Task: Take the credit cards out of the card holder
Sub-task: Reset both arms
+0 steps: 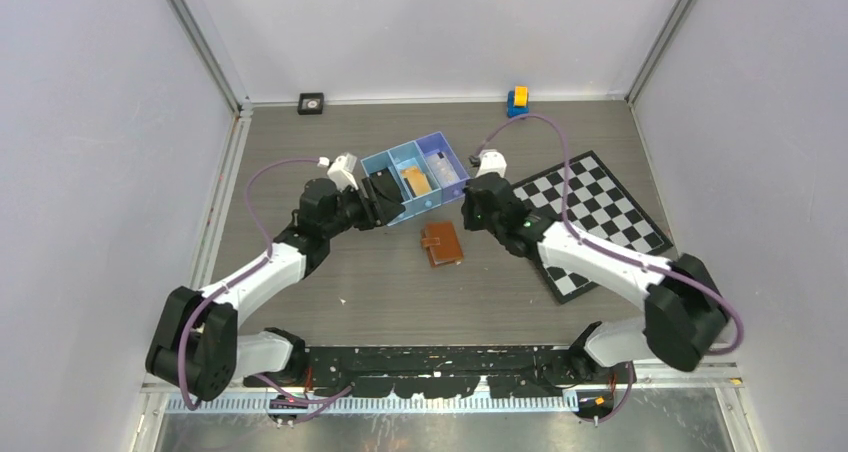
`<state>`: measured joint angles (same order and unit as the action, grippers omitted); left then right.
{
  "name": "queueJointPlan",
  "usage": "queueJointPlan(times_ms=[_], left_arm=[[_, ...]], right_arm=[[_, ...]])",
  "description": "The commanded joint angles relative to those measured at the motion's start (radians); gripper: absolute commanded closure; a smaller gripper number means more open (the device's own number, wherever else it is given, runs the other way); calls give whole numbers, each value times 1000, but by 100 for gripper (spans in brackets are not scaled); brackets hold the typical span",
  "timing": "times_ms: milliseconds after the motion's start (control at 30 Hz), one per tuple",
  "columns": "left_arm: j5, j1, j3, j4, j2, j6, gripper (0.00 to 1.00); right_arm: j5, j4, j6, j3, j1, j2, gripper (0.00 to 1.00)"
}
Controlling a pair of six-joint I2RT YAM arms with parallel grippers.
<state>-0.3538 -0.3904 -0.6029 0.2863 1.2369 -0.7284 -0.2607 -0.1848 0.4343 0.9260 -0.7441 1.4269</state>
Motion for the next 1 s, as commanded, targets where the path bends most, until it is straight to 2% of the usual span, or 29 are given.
queueJointPlan(times_ms=[0,67,100,133,167,200,233,267,333,400,500,567,633,700,767,867,967], left_arm=[[75,5,-15,-26,-45,86,47],[121,5,-5,-42,-75,137,39],[149,5,5,-44,-94,153,33],[176,6,17,-42,-112,166,25],[200,5,29,-40,-131,178,15],[223,5,40,-35,-150,195,6],[253,5,51,-29,-167,208,1],[275,5,62,-23,-185,228,0],[320,6,92,7,-218,275,0],[399,5,132,41,-252,315,0],[504,5,204,108,-303,349,0],[519,5,236,147,-315,367,0],[520,5,233,140,-316,374,0],[505,5,229,132,-314,374,0],[496,5,232,143,-310,371,0],[488,5,233,148,-306,375,0],[482,5,236,158,-297,377,0]], right_arm=[[-216,175,-42,-95,-2,-153,89],[-256,246,-64,-158,-3,-215,85],[-265,283,-78,-179,-1,-237,83],[-277,308,-99,-192,0,-248,72],[-305,315,-126,-193,-1,-254,48],[-358,315,-149,-192,0,-256,35],[-432,326,-173,-194,-1,-254,25],[-513,359,-182,-205,0,-250,15],[-622,506,-238,-273,0,-245,6],[-598,699,-326,-368,8,-239,5],[-502,932,-334,-483,70,-212,9],[-413,943,-305,-503,155,-209,10],[-315,852,-293,-484,244,-220,10],[-267,802,-360,-466,321,-222,9],[-270,875,-421,-499,359,-199,9],[-247,1086,-440,-549,419,-94,11],[-281,1192,-435,-557,459,-31,11]])
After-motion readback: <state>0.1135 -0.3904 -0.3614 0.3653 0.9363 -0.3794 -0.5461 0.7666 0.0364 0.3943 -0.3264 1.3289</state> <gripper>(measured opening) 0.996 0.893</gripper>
